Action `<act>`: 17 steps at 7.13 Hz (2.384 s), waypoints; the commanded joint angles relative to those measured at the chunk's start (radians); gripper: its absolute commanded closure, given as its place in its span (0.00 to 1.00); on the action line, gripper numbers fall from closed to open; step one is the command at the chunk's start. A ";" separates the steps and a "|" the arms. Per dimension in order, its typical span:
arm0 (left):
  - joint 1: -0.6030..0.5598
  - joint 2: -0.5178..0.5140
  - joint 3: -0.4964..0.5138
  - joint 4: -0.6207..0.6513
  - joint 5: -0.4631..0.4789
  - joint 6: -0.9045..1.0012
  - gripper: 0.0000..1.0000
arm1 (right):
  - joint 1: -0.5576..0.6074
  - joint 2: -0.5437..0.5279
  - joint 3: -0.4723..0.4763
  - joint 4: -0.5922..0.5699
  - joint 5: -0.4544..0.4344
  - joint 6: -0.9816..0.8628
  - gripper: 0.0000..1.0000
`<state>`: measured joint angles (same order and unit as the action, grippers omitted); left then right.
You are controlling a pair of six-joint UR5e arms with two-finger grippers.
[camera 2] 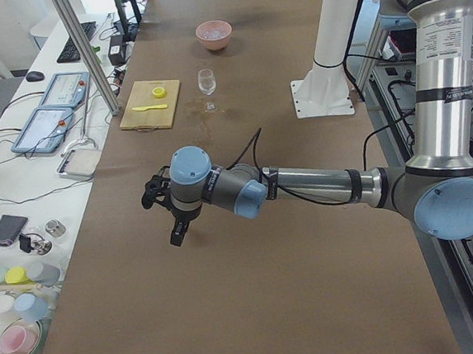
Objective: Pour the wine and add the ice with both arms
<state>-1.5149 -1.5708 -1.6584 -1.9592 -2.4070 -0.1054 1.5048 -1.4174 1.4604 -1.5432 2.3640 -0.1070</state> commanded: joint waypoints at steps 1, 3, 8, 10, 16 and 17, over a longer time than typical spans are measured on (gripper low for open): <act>0.010 -0.023 0.032 -0.096 -0.049 -0.136 0.04 | 0.000 0.002 0.000 0.002 0.001 0.001 0.00; 0.015 -0.060 0.148 -0.339 -0.034 -0.160 0.07 | 0.000 0.000 0.001 0.000 0.004 0.001 0.00; 0.039 -0.044 0.322 -0.781 0.049 -0.362 0.09 | -0.015 0.002 0.001 0.000 0.004 0.015 0.00; 0.128 -0.012 0.325 -0.980 0.217 -0.542 0.09 | -0.028 0.002 0.001 -0.001 0.004 0.020 0.00; 0.442 0.029 0.330 -1.162 0.671 -0.770 0.03 | -0.028 0.002 0.038 -0.001 0.044 0.039 0.00; 0.522 0.029 0.330 -1.170 0.798 -0.771 0.03 | -0.028 0.003 0.037 0.000 0.046 0.044 0.00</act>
<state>-1.0713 -1.5399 -1.3278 -3.1231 -1.7298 -0.8553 1.4772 -1.4148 1.4966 -1.5438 2.4078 -0.0671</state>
